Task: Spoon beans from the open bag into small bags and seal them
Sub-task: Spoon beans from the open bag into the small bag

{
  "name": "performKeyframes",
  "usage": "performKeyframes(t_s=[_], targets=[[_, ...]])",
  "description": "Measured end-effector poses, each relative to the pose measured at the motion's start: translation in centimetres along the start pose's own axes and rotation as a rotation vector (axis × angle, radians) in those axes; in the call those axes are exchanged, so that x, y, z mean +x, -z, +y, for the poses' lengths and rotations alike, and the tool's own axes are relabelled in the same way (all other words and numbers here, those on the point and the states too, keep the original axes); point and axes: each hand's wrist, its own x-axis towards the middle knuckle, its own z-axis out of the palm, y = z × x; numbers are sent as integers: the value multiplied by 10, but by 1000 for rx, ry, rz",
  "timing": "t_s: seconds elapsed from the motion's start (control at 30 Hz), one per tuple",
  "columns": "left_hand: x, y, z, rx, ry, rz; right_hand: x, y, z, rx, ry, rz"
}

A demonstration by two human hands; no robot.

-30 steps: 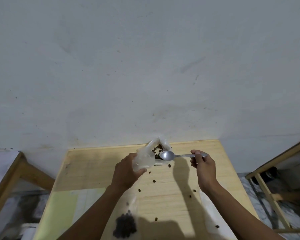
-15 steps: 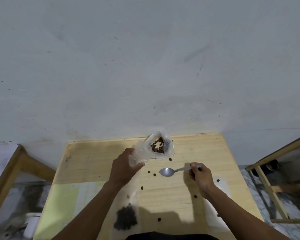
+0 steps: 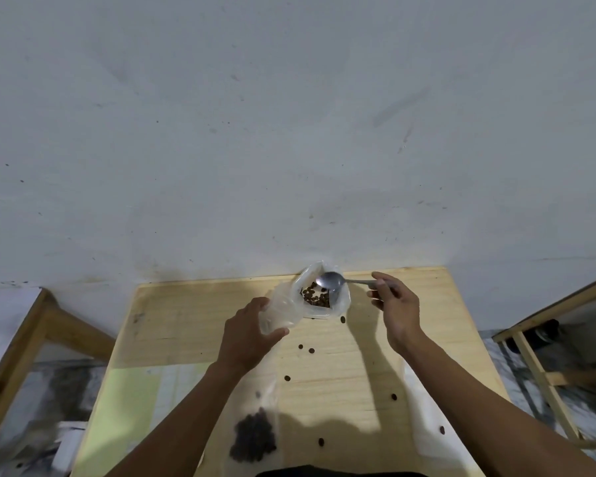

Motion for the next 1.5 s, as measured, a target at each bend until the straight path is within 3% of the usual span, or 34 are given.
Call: performKeyframes(t_s=[0.23,0.53,0.63,0.77,0.93,1.1,1.33,1.5], targets=[[7,-7,-1,184,-32,-90,8,-25,27,-375,111,-98],[13,-17,2,196,-47,-114,2,-29,42,-153,-293,-98],[12,-18,2,175,-62,-90,5,-25,40,-72,-333,-19],[10,-15,1,114,-57,-57,7,-17,30,-30,-275,54],[9,-10,2,143,-42,-64,-5,-5,-2,-29,-148,23],[8,-9,13,162,-46,-72,-25,-5,-30,-98,6,-75],[3,-9,30,63,-30,-56,-49,-14,-42,-396,341,-291],[-7,0,28,-18,40,-38,-43,-13,-48,-149,307,-101]])
